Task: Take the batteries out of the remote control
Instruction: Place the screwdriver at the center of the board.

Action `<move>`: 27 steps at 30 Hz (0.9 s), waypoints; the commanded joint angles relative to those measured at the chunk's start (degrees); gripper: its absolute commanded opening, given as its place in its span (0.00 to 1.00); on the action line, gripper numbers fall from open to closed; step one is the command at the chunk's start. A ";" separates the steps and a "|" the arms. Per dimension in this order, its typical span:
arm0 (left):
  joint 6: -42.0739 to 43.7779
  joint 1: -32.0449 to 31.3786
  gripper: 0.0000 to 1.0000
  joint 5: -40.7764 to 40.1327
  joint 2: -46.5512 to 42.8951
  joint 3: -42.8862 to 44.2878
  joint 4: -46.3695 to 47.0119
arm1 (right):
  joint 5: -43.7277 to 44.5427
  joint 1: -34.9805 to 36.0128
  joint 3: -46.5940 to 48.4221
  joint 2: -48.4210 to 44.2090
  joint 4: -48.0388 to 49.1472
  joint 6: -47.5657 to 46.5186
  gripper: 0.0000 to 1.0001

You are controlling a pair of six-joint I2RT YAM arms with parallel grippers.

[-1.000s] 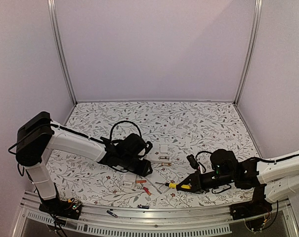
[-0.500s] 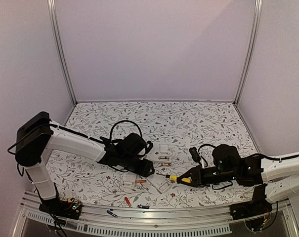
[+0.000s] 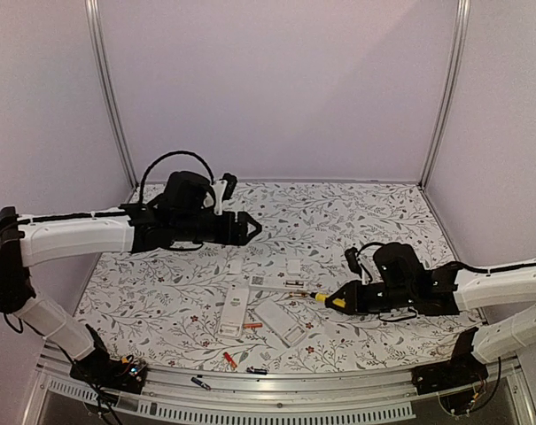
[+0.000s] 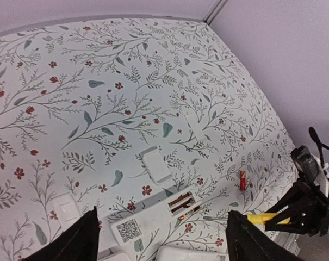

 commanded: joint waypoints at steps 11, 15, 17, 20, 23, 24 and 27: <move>-3.62 13.13 0.84 1.39 -12.99 -16.46 4.17 | -2.73 -0.45 -1.01 5.83 3.26 -2.56 0.06; -3.75 13.64 0.84 0.79 -13.26 -17.13 4.12 | -1.93 -0.56 -1.44 6.14 2.97 -2.06 0.17; -3.77 13.88 0.85 0.89 -13.35 -17.46 4.12 | -1.63 -0.58 -1.53 6.23 2.79 -1.92 0.19; -3.75 14.07 0.85 1.12 -13.35 -17.79 4.16 | -1.20 -0.62 -1.68 6.41 2.62 -1.76 0.23; -3.73 14.15 0.85 1.25 -13.44 -18.11 4.12 | -0.84 -0.67 -1.79 6.58 2.27 -1.66 0.36; -3.75 14.25 0.85 1.26 -13.51 -18.19 4.12 | -0.77 -0.67 -1.80 6.52 2.20 -1.65 0.38; -3.71 14.45 0.85 1.09 -13.75 -18.39 4.14 | -0.32 -0.67 -1.64 6.27 1.83 -1.75 0.45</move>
